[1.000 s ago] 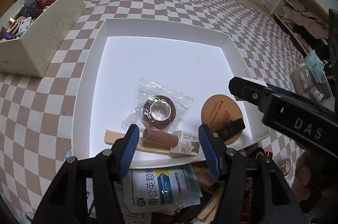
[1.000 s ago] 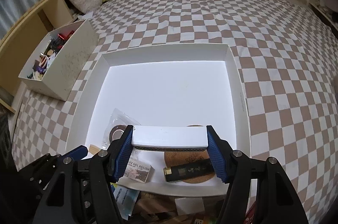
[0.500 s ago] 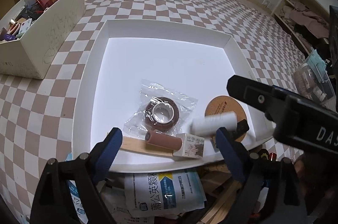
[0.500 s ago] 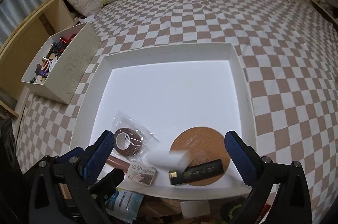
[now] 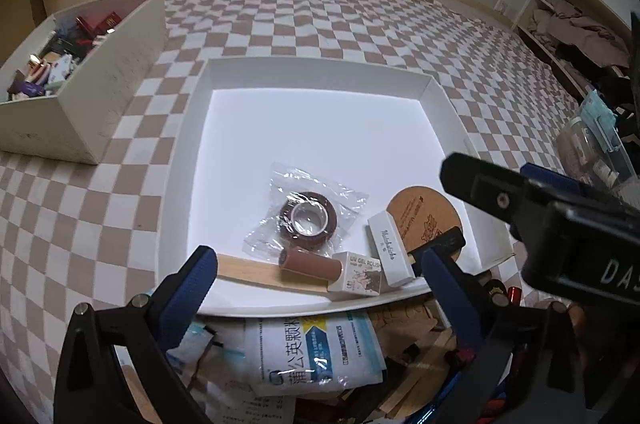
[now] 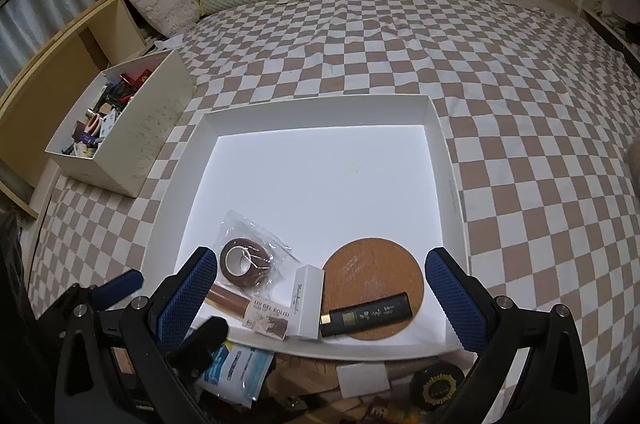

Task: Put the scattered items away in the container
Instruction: 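Open both grippers to release the items into the tray, then withdraw both grippers from the tray back over the pile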

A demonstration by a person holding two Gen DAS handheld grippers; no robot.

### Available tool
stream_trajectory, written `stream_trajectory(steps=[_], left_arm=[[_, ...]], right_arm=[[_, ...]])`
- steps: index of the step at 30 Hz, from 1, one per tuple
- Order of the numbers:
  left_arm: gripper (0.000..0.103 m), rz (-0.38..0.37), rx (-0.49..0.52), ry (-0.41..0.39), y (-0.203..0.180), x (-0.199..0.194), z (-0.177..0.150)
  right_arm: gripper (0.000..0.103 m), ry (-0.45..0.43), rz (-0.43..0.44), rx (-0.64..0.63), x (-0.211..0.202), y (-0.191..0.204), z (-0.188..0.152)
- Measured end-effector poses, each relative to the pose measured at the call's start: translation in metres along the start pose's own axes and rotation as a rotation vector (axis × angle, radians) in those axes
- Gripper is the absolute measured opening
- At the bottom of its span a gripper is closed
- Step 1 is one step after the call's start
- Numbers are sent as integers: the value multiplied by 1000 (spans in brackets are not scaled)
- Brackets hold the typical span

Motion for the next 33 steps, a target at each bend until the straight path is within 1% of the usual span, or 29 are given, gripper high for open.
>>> stream_trajectory(steps=[6, 9, 14, 26, 30, 33], left_arm=[[103, 27, 36, -28, 0, -20, 1], [103, 28, 41, -41, -1, -29, 1], [103, 33, 49, -63, -4, -45, 0], [103, 37, 52, -143, -10, -89, 1], [103, 61, 55, -145, -10, -100, -2], [103, 50, 58, -148, -13, -108, -7]], right_arm=[[103, -12, -2, -27, -17, 1, -3], [103, -25, -3, -36, -28, 1, -5], [103, -41, 24, -34, -45, 0, -9], [103, -107, 23, -57, -89, -2, -17], [103, -124, 27, -62, -104, -5, -21], [103, -144, 20, -63, -117, -10, -23]])
Point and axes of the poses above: each gripper's, at about its wrist camera, not at the fingertips, and x roughly the way its jaws point, y to its left, z to its top, the point moved 8 cm from there along x, roughly the way its jaws point, and after that the axes turned 8 degrees about -y, right-handed, at the moved point
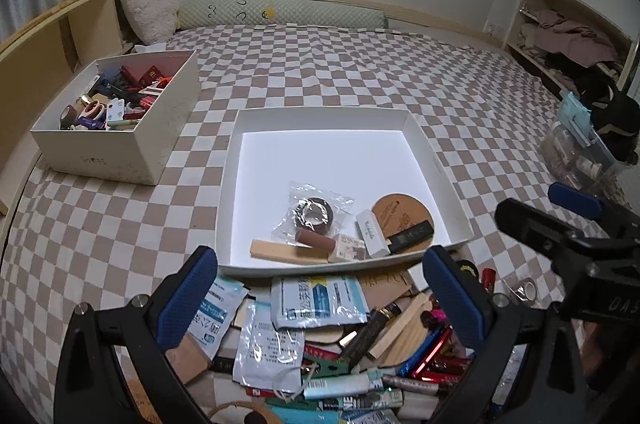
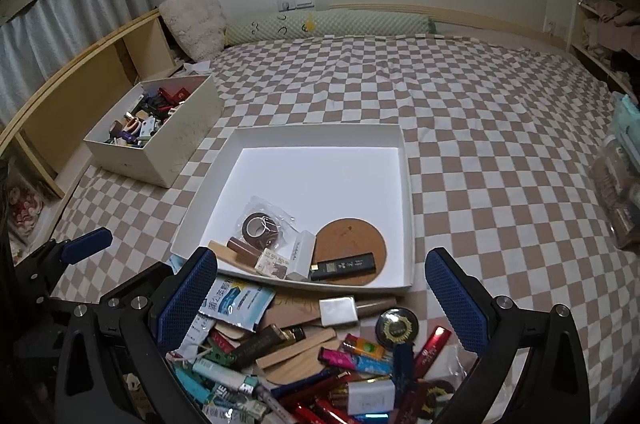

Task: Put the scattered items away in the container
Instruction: 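Withdraw both grippers from the tray back over the pile, then move both grippers over the pile toward the panda coaster and white sachet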

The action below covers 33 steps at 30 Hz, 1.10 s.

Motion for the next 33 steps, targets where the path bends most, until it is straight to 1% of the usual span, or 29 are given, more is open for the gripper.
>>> stream_trajectory(steps=[3, 7, 9, 19, 26, 33], left_arm=[[103, -9, -3, -6, -2, -9, -3], [103, -39, -36, -22, -1, -27, -6], [103, -41, -45, -29, 0, -34, -6], [103, -52, -64, -74, 7, -75, -11], [103, -63, -56, -72, 5, -85, -23], [103, -59, -52, -74, 3, -90, -30]], right_arm=[[103, -23, -2, 8, -14, -4, 0], [103, -43, -6, 6, -33, -9, -3], [103, -52, -10, 5, -40, -11, -6], [103, -60, -23, 19, -65, -22, -35], [103, -64, -29, 16, -81, -27, -48], [103, -65, -34, 19, -91, -32, -54]])
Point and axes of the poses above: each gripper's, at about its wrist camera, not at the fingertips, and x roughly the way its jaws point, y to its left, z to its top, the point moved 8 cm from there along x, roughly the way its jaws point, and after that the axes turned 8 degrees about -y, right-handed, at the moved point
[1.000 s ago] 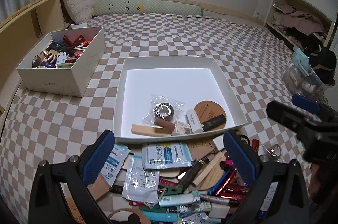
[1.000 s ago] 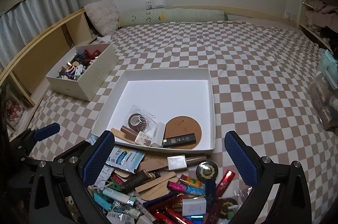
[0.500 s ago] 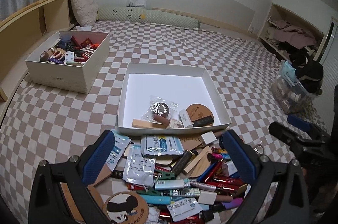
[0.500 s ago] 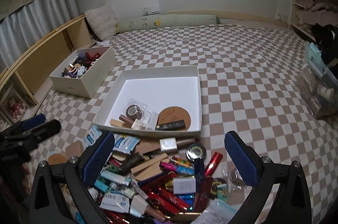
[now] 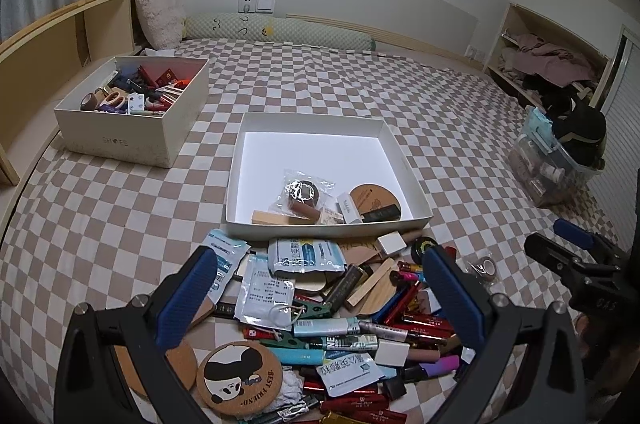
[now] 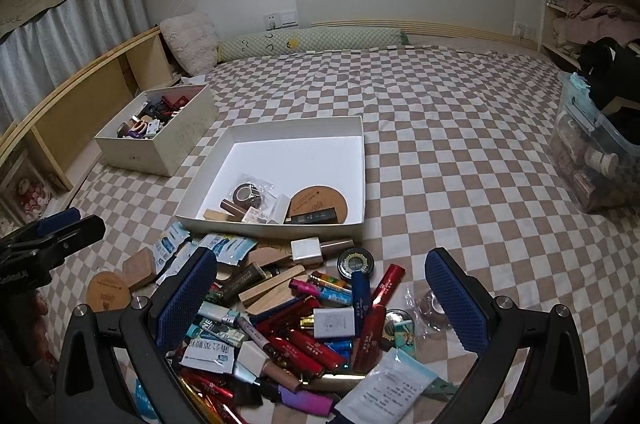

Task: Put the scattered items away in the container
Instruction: 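Move both grippers over the pile toward the panda coaster and white sachet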

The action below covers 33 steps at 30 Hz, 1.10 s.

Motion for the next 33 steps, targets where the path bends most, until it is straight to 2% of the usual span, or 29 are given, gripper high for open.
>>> stream_trajectory(steps=[10, 16, 20, 25, 33], left_arm=[[103, -55, -29, -12, 6, -6, -13], [103, -46, -30, 1, 24, -4, -32], [103, -35, -32, 24, 41, -1, -50], [103, -12, -66, 64, 64, 6, -75], [103, -60, -166, 131, 77, 14, -108]], right_arm=[[103, -11, -12, -17, 3, -8, -24], [103, 5, -34, -57, 12, -9, -55], [103, 35, -57, -76, 18, -11, -79], [103, 79, -38, -51, 25, -14, -106], [103, 118, -41, -52, 29, -14, -124]])
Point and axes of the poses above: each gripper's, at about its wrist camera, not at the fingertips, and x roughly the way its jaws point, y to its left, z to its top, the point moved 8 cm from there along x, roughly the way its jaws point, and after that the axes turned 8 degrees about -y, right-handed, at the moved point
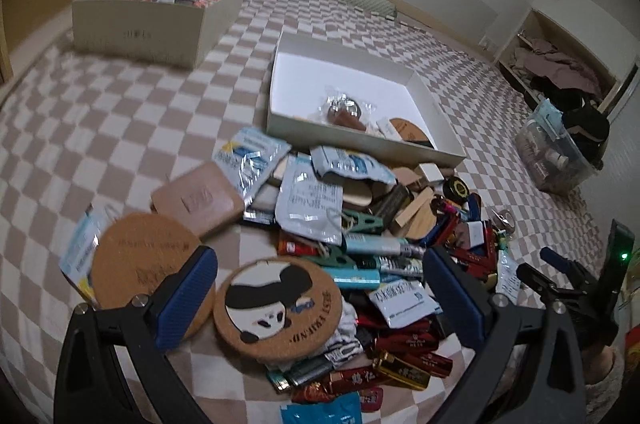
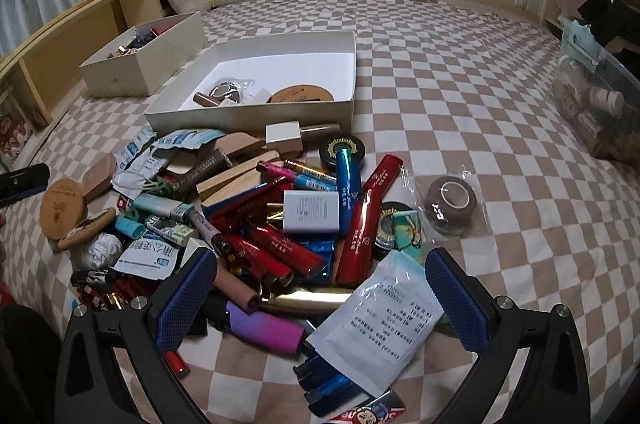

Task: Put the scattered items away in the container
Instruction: 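Move both grippers over the pile toward the panda coaster and white sachet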

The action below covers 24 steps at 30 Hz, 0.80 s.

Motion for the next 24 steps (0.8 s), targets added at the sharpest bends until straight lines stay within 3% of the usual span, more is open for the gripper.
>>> stream_trajectory(steps=[6, 13, 24], left_arm=[[103, 44, -94, 77, 18, 11, -22], [103, 40, -174, 128, 20, 24, -42], [103, 145, -108, 161, 15, 48, -47]], right_arm=[[103, 4, -5, 7, 1, -2, -1], [103, 11, -2, 15, 2, -3, -4], [103, 13, 1, 50, 1, -12, -7]])
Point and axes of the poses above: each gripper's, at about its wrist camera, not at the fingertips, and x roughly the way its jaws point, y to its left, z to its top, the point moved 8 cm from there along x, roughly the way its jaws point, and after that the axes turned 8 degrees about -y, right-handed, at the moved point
